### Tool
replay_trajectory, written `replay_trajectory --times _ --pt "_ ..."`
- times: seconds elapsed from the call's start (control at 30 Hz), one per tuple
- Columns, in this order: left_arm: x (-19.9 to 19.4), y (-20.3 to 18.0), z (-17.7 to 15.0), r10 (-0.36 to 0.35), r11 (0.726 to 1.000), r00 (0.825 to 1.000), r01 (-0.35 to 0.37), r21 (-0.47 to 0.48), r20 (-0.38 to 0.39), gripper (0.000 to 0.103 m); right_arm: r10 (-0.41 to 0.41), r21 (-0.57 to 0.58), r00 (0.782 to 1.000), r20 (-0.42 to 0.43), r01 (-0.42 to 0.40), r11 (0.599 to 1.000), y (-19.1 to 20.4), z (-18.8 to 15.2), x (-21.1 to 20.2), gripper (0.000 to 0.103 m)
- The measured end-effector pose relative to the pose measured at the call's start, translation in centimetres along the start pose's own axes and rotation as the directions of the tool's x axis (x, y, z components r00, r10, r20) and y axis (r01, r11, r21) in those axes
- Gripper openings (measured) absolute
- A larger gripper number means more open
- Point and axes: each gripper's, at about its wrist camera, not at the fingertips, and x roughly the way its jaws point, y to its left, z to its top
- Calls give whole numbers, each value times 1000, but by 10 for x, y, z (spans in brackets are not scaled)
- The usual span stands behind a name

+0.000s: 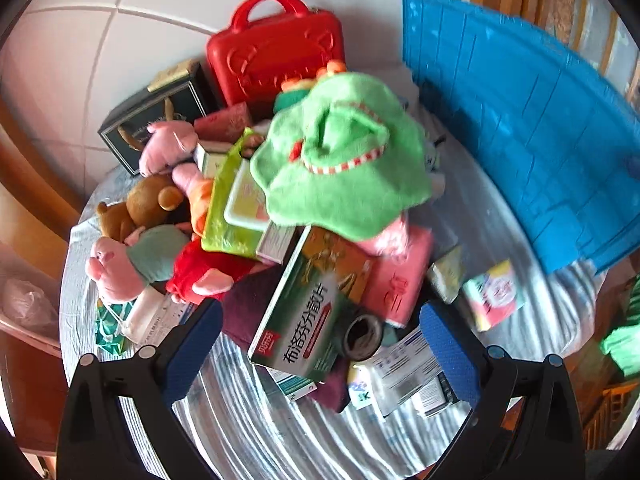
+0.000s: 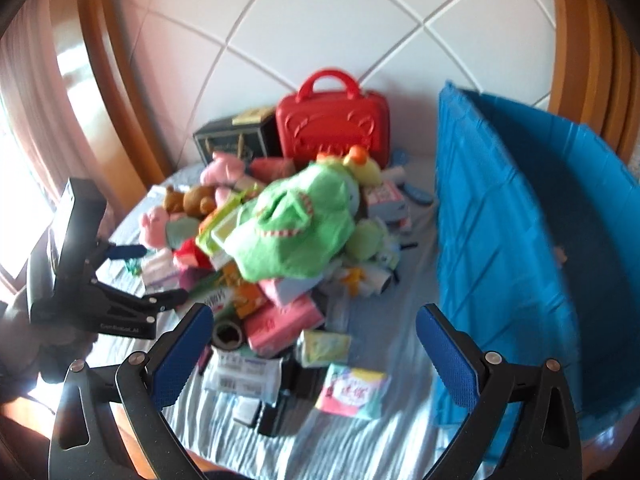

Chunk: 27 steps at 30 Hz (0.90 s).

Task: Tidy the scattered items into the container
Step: 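Move both open tools back over the heap of items, then grasp the green medicine box with the left tool while the right grasps the Kotex pad pack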

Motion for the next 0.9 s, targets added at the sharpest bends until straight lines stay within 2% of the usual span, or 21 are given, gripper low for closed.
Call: replay_trajectory --times 0.17,0.3,0.37,0.53,0.7,0.8,0.83,0.87,0.9 --pt "43 0 -22 43 996 998 -40 80 -36 100 -27 50 993 -119 33 998 -1 -39 48 103" --pt "64 5 -24 55 993 998 -51 109 -35 100 -32 90 981 -194 50 995 -5 -66 74 103" --pt "69 11 -19 23 996 999 -21 91 -24 100 -33 104 976 -216 57 993 -5 -76 82 103" --pt "84 28 0 -141 990 990 141 20 -19 100 -33 131 969 -245 67 989 -4 -91 94 103" --pt "118 28 4 -185 982 978 188 18 -99 100 -32 144 965 -259 71 987 -3 -98 100 103" --pt "127 22 3 -188 981 977 192 30 -97 100 -35 145 963 -266 76 986 -4 -102 103 103" --pt "128 19 3 -184 981 979 188 38 -92 98 -38 145 961 -272 80 986 -5 -103 105 103" --pt "127 16 3 -170 984 982 174 46 -82 92 -40 146 960 -278 84 986 -5 -105 107 103" --pt "126 13 3 -157 985 985 161 57 -75 71 -42 146 958 -282 86 986 -6 -107 109 103"
